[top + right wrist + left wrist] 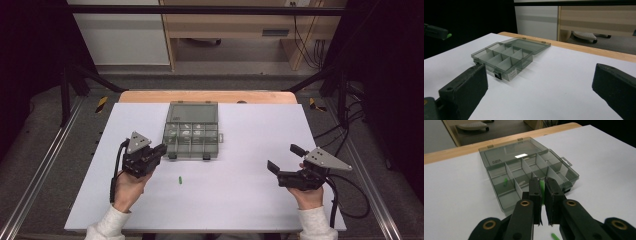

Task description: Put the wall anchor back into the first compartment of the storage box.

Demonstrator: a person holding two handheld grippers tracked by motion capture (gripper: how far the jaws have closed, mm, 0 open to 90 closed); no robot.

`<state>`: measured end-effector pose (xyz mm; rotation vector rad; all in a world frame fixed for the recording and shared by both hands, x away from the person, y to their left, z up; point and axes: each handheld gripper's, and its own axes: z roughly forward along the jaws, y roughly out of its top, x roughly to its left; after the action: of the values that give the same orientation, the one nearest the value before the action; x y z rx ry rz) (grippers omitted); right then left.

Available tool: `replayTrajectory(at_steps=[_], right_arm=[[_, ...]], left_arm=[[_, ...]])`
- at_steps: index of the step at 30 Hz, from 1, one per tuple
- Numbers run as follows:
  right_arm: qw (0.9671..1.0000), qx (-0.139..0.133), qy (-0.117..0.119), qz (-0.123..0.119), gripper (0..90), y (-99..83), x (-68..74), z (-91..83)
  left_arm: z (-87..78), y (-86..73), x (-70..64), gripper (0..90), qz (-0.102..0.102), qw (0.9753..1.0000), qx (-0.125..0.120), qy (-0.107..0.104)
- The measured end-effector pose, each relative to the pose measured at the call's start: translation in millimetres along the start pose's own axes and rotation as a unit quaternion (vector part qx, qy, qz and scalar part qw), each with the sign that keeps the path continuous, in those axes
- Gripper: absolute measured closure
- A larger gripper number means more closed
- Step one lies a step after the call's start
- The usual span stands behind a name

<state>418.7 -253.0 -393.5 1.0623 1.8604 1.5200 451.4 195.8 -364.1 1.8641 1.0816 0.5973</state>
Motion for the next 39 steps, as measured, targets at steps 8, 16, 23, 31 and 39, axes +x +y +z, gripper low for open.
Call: replayTrajectory(at_steps=[8,16,23,31,39], right_arm=[[1.0,0.001,0.001,-0.003,0.5,-0.3,-0.6,0.3],[1.0,0.003,0.0,-0.001,0.4,-0.7,0.0,1.4],[1.0,0.003,0.002,0.001,0.4,-1.0,-0.5,1.5],[1.0,0.003,0.002,0.002,0.4,-1.1,-0.8,1.7],[1.0,0.003,0.002,0.002,0.4,-1.2,-0.7,2.0]], left_arm=[[14.0,19.7,9.4,83.5,0.007,1.0,-0.001,0.003],[39.3,33.8,18.8,83.5,0.012,0.9999,0.004,0.01],[64.2,34.0,28.7,83.5,0.006,0.9996,0.019,0.019],[88.2,29.8,44.7,83.5,-0.007,0.9991,0.028,0.029],[106.9,24.3,52.1,83.5,-0.013,0.9986,0.037,0.036]])
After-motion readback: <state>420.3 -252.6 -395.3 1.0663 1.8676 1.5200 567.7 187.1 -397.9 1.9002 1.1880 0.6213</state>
